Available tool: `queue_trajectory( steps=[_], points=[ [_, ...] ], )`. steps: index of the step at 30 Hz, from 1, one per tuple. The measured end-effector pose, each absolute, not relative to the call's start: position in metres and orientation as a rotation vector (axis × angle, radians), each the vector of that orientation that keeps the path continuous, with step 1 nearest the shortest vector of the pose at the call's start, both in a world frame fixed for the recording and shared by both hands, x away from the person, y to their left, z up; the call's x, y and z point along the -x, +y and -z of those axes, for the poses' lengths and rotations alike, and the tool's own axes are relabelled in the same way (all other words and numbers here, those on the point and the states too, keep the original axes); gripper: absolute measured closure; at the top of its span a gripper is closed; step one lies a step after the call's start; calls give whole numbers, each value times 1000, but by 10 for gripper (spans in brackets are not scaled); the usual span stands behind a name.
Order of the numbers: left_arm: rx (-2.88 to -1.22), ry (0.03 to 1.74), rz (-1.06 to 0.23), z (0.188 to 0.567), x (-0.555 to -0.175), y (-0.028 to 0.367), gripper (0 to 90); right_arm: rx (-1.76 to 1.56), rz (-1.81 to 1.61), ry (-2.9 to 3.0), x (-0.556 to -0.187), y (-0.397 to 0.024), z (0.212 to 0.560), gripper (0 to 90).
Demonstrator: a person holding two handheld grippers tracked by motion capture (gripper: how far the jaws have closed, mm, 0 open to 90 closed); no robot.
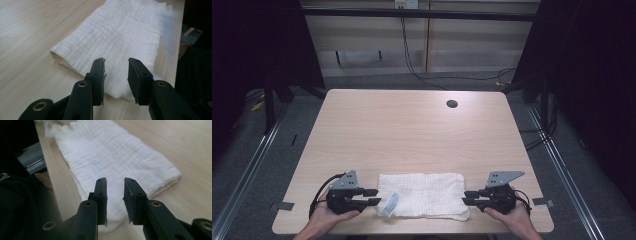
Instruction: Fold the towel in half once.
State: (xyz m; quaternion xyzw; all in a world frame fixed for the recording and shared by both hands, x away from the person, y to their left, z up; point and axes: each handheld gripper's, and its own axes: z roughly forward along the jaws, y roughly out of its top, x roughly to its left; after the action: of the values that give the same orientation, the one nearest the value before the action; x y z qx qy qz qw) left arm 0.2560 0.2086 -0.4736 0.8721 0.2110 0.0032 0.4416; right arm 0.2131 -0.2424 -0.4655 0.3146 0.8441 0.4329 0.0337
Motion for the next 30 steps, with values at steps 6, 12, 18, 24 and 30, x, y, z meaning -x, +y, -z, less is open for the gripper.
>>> queue_trajectory(
  steps=[6,12,18,24,30],
  points=[
    [-2191,549,-41,478,-271,201,675,-987,-1284,2539,-237,-237,464,697],
    [-2264,521,-48,485,-285,182,768,-1013,-1161,2556,-265,-230,472,656],
    [-2303,553,-63,493,-285,177,661,-1066,-1087,2548,-283,-227,486,542],
    [-2311,543,-103,494,-283,175,639,-1061,-1035,2566,-286,-222,497,582],
    [-2310,549,-128,495,-287,173,763,-1055,-1030,2572,-287,-222,496,818]
  ],
)
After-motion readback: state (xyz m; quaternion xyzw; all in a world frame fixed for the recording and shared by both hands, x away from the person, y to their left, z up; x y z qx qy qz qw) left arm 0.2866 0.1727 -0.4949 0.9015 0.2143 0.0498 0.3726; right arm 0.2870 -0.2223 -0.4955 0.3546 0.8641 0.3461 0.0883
